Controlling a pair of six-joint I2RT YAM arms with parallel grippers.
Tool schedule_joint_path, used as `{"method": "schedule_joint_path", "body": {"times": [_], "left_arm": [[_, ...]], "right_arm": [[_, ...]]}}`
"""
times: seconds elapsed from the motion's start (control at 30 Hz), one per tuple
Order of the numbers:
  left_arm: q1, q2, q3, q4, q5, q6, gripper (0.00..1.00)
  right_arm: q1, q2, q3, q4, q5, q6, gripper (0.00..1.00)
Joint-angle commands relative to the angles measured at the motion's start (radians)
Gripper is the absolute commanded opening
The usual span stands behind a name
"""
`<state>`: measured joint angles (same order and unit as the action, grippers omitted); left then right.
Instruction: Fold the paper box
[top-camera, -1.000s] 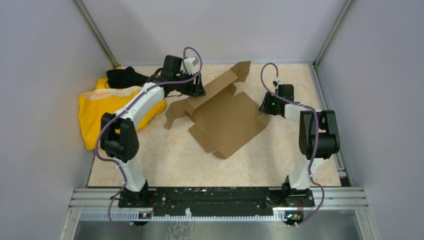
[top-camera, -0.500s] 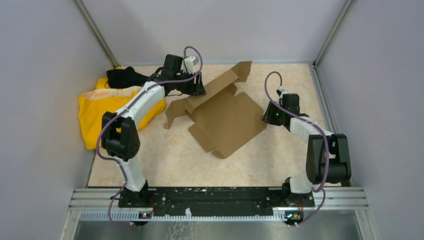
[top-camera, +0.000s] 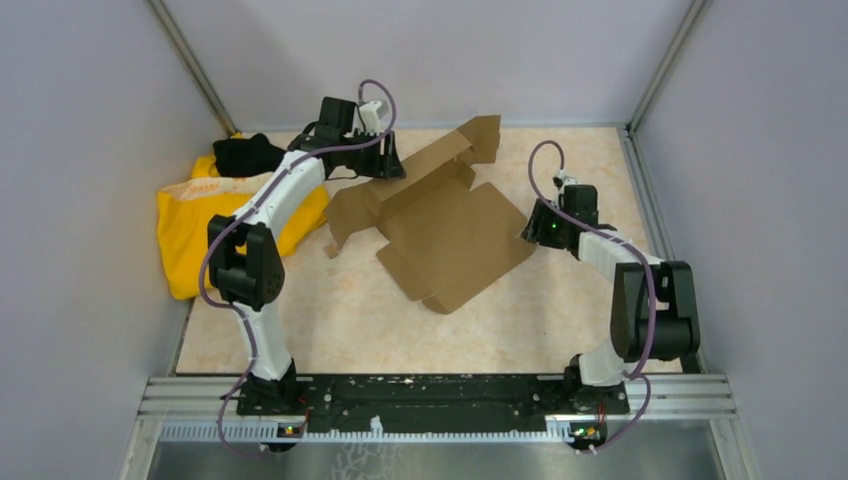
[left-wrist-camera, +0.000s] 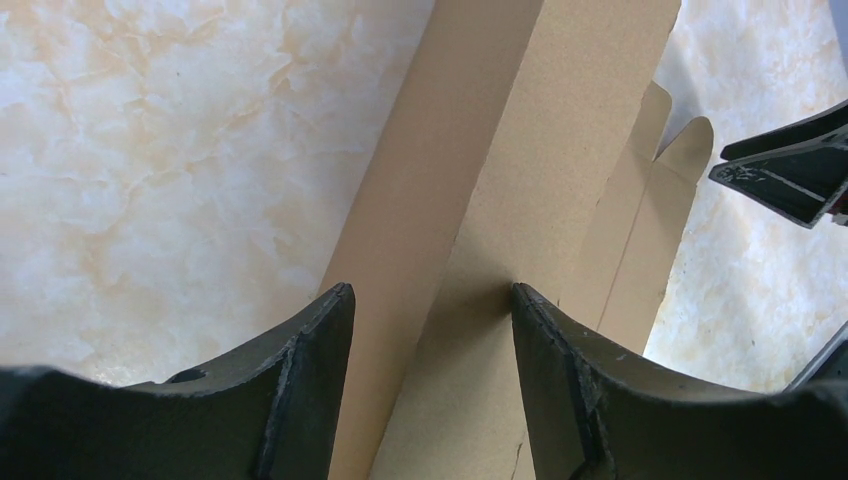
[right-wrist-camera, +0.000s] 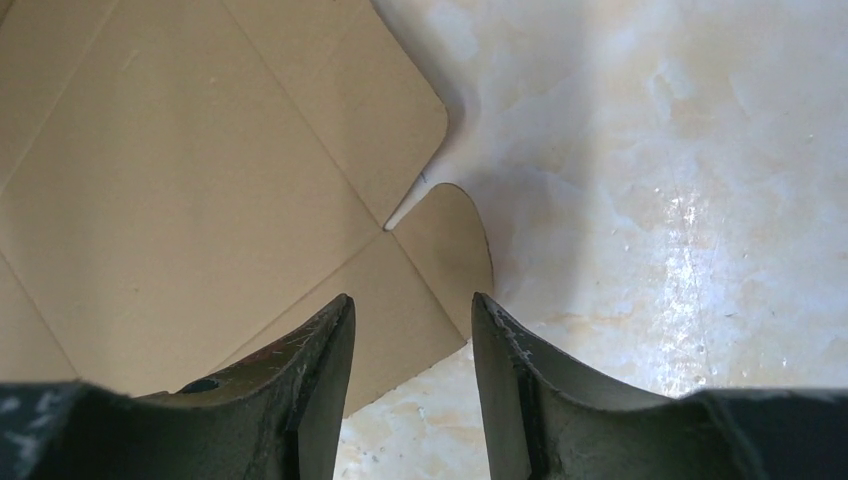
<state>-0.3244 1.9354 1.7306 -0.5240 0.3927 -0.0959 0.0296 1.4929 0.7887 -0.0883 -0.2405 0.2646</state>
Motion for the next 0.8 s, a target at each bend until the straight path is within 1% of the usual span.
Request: {"method": "schedule_joint_path", "body": {"times": [0.0,0.1,0.33,0.53,0.67,0.77], "left_arm": [[0.030,0.047,0.018,-0.079,0.009,0.049,0.65],[0.036,0.049,0.020,-0.080,0.019,0.050,0.65],[0.038,0.056,0.027,-0.085,0.026,0.054,0.65],[0.038,0.067,0.035,-0.090,0.033,0.057,0.65],[0.038,0.072,0.035,-0.091,0.046,0.055,0.65],[0.038,0.074,0.035,-0.090,0.054,0.055,0.65]], "right_arm": [[-0.004,0.044,0.021,0.108,0.030,0.002,0.48],[-0.004,0.052,0.018,0.141,0.049,0.004,0.49],[-0.005,0.070,0.030,0.159,0.062,0.002,0.50],[-0.005,0.114,0.010,0.186,0.003,0.022,0.45],[-0.003,0.098,-0.040,0.204,-0.023,0.049,0.45],[-0.003,0.077,-0.081,0.212,-0.038,0.062,0.42]]}}
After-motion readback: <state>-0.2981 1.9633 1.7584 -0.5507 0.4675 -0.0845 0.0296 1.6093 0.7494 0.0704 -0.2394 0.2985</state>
